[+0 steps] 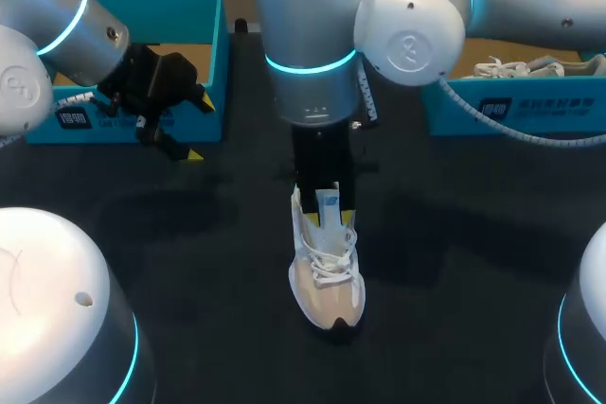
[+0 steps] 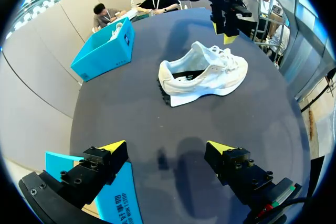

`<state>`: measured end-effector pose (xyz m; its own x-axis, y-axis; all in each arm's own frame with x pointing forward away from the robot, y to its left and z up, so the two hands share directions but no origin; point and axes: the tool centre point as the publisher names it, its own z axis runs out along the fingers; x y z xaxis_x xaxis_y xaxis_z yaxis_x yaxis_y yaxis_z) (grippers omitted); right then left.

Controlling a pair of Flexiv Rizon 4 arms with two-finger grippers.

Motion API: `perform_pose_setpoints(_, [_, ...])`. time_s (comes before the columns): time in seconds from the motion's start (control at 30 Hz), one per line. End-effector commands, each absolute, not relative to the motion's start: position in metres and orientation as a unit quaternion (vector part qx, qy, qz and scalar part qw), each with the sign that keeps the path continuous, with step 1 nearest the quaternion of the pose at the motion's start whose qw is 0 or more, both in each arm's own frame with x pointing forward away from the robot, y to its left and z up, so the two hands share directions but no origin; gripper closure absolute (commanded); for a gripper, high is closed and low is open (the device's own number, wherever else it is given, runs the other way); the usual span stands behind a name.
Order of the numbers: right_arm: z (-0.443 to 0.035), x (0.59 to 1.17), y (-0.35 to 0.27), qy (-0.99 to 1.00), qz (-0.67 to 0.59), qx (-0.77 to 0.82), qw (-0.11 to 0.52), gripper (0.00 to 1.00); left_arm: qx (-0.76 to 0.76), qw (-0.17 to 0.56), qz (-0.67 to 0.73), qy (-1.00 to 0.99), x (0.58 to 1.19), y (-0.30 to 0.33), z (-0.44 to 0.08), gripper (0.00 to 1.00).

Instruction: Take the shoe out of the shoebox, open the shoe tongue, remove and reinsert the insole, then place the shoe into the shoebox

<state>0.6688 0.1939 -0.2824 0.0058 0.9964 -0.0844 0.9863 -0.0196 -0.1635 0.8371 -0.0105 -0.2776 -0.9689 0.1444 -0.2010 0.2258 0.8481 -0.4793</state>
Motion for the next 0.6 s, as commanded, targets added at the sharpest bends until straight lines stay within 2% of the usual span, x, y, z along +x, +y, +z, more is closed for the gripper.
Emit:
perform_pose_setpoints(0.03, [-0.295,0.678,0.191,-0.706,0.081,-0.702,0.044,0.72,0.097,0.079,-0.257,0.958,0.836,-0.01,-0.278,0.0])
perform_pose_setpoints(0.43, [-0.329,0.707,0.199,-0.727,0.075,-0.678,0.072,0.67,0.097,0.079,-0.257,0.958,0.836,-0.01,-0.278,0.0])
perform_pose_setpoints(0.6, [-0.328,0.714,0.203,-0.731,0.077,-0.675,0.069,0.67,0.097,0.079,-0.257,0.958,0.836,-0.01,-0.278,0.0])
